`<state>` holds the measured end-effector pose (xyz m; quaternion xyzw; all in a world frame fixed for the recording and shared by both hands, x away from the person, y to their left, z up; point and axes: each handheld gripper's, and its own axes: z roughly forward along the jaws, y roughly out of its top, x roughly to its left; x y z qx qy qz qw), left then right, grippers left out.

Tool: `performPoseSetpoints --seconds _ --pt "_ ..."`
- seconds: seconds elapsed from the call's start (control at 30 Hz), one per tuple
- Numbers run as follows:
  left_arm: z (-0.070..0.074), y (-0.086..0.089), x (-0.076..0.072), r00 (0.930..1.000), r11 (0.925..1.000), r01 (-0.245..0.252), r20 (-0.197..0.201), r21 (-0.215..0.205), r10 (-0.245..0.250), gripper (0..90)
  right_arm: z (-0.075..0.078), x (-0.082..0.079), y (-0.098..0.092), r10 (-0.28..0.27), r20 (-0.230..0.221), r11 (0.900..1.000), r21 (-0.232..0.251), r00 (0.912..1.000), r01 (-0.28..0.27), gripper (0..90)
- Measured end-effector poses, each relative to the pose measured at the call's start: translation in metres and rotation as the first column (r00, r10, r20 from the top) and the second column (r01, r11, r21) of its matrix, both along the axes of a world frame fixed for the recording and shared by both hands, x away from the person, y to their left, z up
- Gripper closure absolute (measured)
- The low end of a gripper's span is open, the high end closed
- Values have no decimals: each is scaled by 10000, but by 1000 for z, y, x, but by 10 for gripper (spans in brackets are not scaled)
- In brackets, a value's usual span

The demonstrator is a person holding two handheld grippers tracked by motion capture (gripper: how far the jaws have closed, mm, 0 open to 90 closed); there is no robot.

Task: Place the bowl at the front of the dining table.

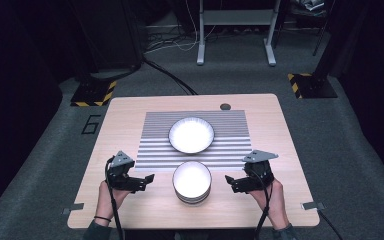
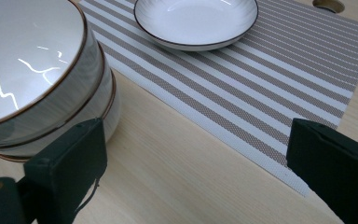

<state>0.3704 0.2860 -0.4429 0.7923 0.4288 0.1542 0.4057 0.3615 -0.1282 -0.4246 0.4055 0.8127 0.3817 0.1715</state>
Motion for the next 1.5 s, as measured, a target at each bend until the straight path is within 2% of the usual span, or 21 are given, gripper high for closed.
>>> performPoseSetpoints --seconds 0.37,0.77,1.23,1.5 --pt "13 -10 2 9994 9994 344 62 -15 -344 37 11 4 21 641 46 9979 -26 9979 -641 56" --pt "23 -22 2 9972 9973 728 147 17 -729 41 20 6 40 1058 86 9943 -105 9944 -1057 69" --pt "29 -41 5 9923 9923 1238 -12 32 -1238 42 19 13 65 1557 -152 9868 -438 9877 -1562 85" --pt "31 -55 7 9881 9880 1533 -118 169 -1531 44 15 17 77 1602 -386 9855 -497 9863 -1620 96"
